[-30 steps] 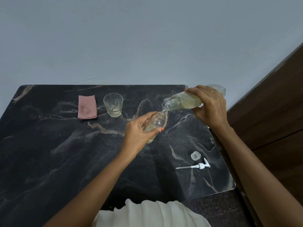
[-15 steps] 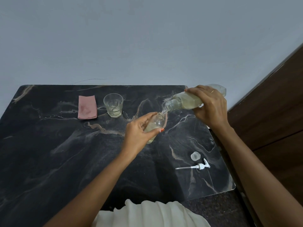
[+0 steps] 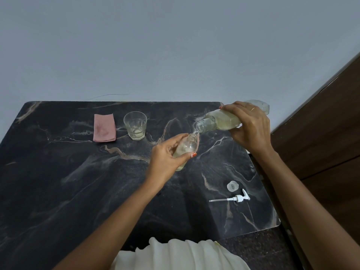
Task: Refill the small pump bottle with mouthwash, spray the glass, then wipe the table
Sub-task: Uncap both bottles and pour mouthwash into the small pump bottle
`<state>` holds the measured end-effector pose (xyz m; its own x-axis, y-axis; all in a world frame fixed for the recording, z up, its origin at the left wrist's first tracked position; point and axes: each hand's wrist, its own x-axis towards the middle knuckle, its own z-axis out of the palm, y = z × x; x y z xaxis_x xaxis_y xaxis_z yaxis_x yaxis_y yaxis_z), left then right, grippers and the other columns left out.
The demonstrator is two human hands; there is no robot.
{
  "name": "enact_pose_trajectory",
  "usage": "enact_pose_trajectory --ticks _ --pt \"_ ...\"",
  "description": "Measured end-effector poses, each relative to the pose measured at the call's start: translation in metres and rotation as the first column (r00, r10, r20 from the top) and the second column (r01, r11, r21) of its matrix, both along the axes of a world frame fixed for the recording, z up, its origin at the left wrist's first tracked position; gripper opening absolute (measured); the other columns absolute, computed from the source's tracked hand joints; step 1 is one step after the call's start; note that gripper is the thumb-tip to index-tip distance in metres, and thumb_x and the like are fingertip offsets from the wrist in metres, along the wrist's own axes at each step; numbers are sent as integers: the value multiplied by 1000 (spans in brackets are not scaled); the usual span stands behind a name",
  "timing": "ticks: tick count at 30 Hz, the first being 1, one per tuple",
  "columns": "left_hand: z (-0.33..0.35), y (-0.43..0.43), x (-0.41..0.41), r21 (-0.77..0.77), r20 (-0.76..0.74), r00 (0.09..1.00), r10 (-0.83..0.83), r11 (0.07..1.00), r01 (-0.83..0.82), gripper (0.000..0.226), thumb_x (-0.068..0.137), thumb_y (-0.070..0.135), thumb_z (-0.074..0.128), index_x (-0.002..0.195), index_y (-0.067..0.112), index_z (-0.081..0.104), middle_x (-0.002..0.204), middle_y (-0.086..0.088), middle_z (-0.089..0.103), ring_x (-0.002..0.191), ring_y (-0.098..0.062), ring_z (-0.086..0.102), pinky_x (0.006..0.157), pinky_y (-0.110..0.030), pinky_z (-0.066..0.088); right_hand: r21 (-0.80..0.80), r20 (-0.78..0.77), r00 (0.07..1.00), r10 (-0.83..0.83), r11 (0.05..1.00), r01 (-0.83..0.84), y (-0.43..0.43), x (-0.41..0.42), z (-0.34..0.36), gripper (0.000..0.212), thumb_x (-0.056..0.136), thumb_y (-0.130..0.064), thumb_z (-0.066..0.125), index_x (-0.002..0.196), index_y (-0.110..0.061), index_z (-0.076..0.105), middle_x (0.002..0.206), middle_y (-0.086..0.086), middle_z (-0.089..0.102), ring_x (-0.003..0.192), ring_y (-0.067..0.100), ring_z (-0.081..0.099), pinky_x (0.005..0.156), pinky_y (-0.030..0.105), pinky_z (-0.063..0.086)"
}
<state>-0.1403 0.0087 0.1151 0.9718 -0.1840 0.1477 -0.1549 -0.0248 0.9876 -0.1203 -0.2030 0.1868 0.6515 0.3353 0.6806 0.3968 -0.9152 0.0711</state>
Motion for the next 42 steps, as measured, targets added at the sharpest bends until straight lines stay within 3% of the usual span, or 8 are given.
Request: enact_pose_trajectory --ticks 16,21,42 --pt "3 0 0 -9 1 1000 -6 1000 6 51 65 9 78 105 34 59 99 17 65 95 3 63 83 -12 49 -1 2 1000 -1 1000 1 -1 0 2 40 61 -1 78 99 -6 65 93 10 72 89 29 67 72 37 51" --pt "3 -1 1 -9 -5 1000 -5 1000 5 53 64 10 78 110 28 59 106 8 66 99 -2 63 86 -18 51 1 -5 1000 -9 1000 9 -1 0 2 42 60 -2 79 99 -6 65 94 10 72 91 29 67 74 38 51" --pt "4 -3 -1 0 32 999 -6 1000 6 52 63 11 79 99 42 56 100 21 62 96 5 62 82 -10 48 28 -35 999 -8 1000 9 0 -3 -2 39 60 -3 79 97 -5 66 90 10 73 88 28 68 71 37 52"
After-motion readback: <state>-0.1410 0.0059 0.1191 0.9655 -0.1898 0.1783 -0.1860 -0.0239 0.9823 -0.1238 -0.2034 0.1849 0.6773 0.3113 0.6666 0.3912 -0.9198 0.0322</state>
